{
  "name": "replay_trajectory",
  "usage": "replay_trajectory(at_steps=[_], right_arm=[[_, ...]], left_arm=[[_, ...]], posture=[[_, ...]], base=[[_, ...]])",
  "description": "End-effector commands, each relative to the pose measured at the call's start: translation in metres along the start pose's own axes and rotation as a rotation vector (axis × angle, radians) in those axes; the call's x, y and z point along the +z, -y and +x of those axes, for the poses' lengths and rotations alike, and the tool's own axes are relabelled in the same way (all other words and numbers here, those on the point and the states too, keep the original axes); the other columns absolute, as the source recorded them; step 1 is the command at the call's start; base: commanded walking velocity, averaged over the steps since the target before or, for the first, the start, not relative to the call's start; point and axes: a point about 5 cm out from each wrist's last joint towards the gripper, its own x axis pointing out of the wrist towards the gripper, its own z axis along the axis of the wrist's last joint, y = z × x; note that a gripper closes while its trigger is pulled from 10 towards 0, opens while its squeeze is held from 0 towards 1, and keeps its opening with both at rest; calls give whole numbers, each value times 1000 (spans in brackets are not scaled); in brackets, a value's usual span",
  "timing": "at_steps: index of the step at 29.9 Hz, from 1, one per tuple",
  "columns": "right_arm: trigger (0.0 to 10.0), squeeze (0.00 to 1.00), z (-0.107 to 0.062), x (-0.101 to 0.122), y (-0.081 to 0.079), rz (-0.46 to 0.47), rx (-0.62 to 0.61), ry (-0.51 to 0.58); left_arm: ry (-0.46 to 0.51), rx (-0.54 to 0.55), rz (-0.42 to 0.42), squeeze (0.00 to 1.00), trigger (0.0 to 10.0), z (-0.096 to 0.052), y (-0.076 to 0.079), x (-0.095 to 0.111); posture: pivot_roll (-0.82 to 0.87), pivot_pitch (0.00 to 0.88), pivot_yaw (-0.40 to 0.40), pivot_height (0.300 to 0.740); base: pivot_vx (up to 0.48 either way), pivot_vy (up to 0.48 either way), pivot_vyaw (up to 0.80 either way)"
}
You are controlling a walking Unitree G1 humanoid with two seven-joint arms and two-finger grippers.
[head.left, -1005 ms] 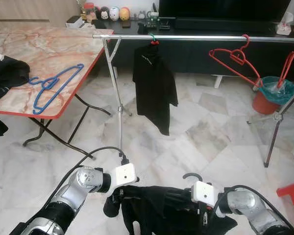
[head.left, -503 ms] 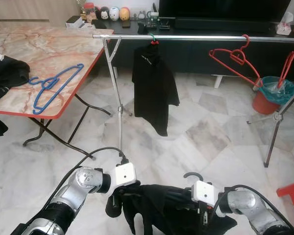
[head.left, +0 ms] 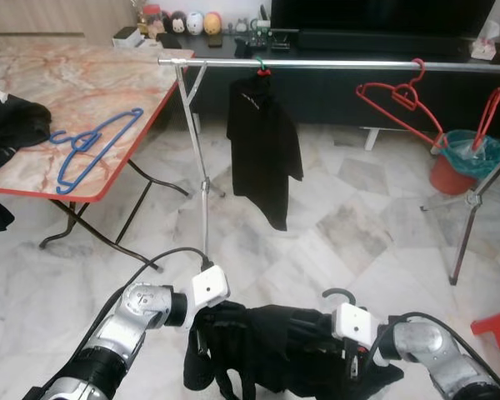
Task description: Hang hanger
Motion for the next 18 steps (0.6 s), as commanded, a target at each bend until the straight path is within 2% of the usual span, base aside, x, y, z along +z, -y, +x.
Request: replay_trajectory(at_steps=[1, 10, 14, 15, 16, 17, 18], right_arm=[[0, 0, 15, 8, -14, -25, 103, 23], [0, 0, 15, 9, -17, -29, 137, 27], [0, 0, 16, 9, -19, -27, 155, 23], [0, 0, 16, 9, -20, -27, 156, 23], [0, 0, 16, 9, -20, -26, 158, 23], [0, 0, 16, 9, -20, -25, 159, 23], [0, 0, 16, 9, -20, -26, 160, 22]], left_arm=[[140, -46, 59, 0, 0, 8, 2, 29], [149, -112, 45, 0, 0, 10, 10, 33], [235, -109, 13, 0, 0, 13, 11, 44], [237, -106, 12, 0, 3608, 14, 11, 45], [247, -79, 13, 0, 9059, 15, 10, 47], [249, -70, 14, 0, 10000, 15, 9, 47], [247, -67, 15, 0, 10000, 15, 9, 47]], posture=[[-30, 56, 2, 740], [-32, 55, 0, 740], [-32, 57, 0, 740], [-34, 56, 0, 740], [-33, 57, 1, 740], [-33, 57, 1, 740], [-32, 57, 1, 740]], base=[[0, 0, 0], [0, 0, 0], [0, 0, 0], [0, 0, 0], [0, 0, 0], [0, 0, 0], [0, 0, 0]])
